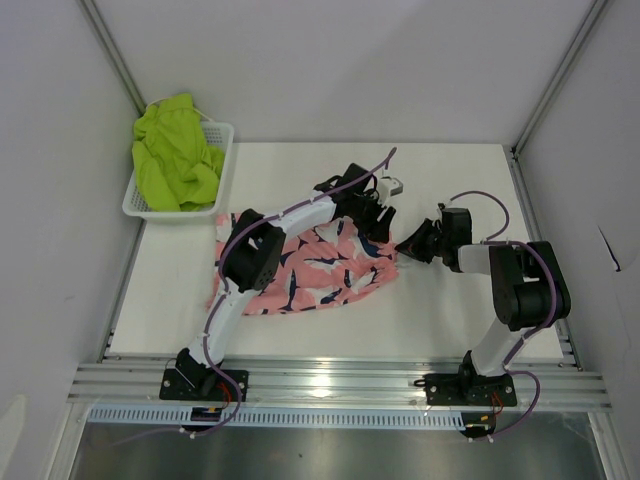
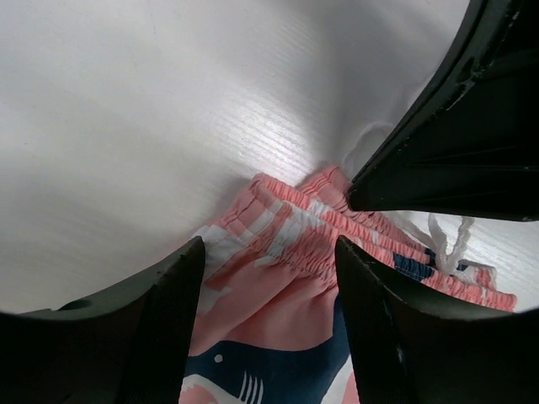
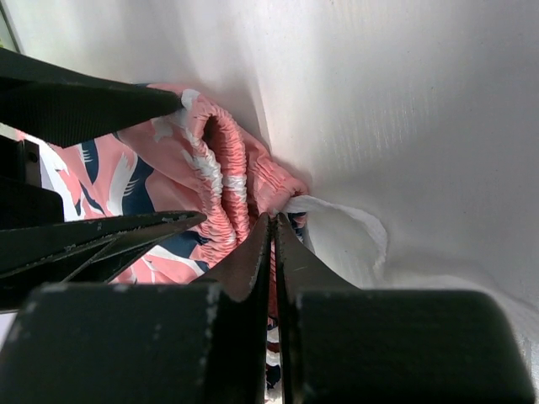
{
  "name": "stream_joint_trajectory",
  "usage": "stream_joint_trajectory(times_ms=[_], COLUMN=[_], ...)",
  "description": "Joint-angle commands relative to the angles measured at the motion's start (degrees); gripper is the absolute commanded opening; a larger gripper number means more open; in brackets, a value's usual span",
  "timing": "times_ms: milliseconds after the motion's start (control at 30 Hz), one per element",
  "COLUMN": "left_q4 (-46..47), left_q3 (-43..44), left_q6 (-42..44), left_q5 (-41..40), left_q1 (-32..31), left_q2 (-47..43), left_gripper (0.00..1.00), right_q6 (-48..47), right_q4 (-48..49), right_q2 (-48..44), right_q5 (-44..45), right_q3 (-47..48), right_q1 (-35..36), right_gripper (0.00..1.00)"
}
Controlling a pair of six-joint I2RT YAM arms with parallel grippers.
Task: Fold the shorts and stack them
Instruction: Fold the shorts
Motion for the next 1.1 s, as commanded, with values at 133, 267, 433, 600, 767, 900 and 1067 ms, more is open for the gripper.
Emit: stream_joint_trajectory(times_ms=[133,267,433,600,767,900,1067], left_q4=[-1.32,-5.19,-6.78,-9.49,-11.70,-14.15,-14.51], left_q3=[3.23,11.21,12.83,13.18,13.71,14.49,15.11], left_q6=[3.42,4.65,5.71,7.82,9.14,10.54,9.84], left_q5=[-3.92,-0.86,-0.05,5.39,8.03,13.21,12.25], left_q1=[0.42,1.73,2.09,2.44,2.71,2.71,2.71], left_q2=[-3.22,0.81,2.67,3.46,4.69,5.40,6.28], left_gripper=[0.74,0.78,0.82,0.83,0.83,0.81,0.67], right_q6=[-0.81,-0.72,-0.63,-0.63,-0.54,-0.46,-0.46], right_q4=[2.26,2.62,2.71,2.79,2.88,2.97,2.88], right_q2=[0.56,0.64,0.56,0.82,1.08,1.17,1.17], right_q5=[-0.32,-0.85,-1.11,-1.11,-1.11,-1.20,-1.20], right_q3=[1.37,1.37,1.37,1.37,1.46,1.55,1.46], right_q1=[0.53,0.71,0.88,0.88,0.79,0.88,0.79], right_gripper=[0.01,0.01,0.01,0.01,0.01,0.00,0.00])
